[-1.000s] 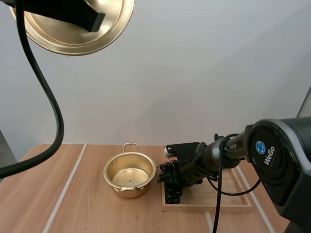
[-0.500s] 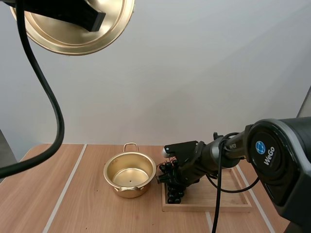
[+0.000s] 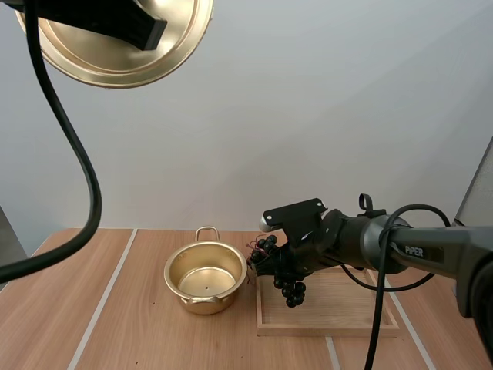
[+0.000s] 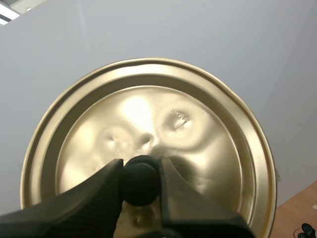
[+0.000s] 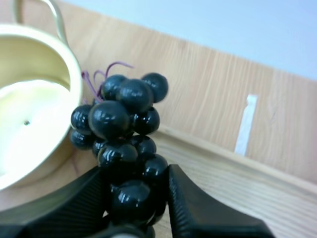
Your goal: Open the lid, put the grape in the pot, and close it
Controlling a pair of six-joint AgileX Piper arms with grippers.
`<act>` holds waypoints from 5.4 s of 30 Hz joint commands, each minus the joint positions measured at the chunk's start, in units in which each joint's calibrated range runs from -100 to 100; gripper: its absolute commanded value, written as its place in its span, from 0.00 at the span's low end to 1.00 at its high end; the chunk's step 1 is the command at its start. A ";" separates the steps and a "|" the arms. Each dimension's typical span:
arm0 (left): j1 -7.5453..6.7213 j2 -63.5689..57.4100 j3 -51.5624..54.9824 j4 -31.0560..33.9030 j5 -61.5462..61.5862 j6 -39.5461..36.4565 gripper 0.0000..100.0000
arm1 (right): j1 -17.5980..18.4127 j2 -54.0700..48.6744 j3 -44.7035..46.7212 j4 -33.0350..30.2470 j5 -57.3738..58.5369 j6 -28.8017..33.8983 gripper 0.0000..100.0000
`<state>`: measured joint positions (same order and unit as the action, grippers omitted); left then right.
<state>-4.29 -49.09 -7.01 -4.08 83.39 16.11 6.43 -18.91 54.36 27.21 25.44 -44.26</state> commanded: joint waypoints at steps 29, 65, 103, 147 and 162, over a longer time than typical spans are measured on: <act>-0.23 -0.51 -0.28 0.08 -0.18 -0.34 0.00 | 12.91 1.62 -16.47 1.64 4.37 -0.12 0.00; -0.23 -0.51 -0.28 0.19 0.00 -0.34 0.00 | 12.91 21.22 -16.57 -0.03 -5.80 -0.86 0.64; -0.23 -0.51 -0.28 0.19 0.00 -0.34 0.00 | 12.64 0.41 -16.14 -4.51 19.78 1.26 0.00; -0.23 -0.51 -0.28 0.19 3.38 -0.34 0.00 | 12.08 11.73 -12.70 -10.32 -1.02 3.66 0.00; -0.23 -0.51 -0.28 0.19 3.38 -0.34 0.00 | 12.08 10.29 -12.70 -10.40 -2.72 3.66 0.00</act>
<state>-4.29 -49.09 -7.01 -4.08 87.34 16.11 18.70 -9.70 41.60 17.26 25.14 -40.28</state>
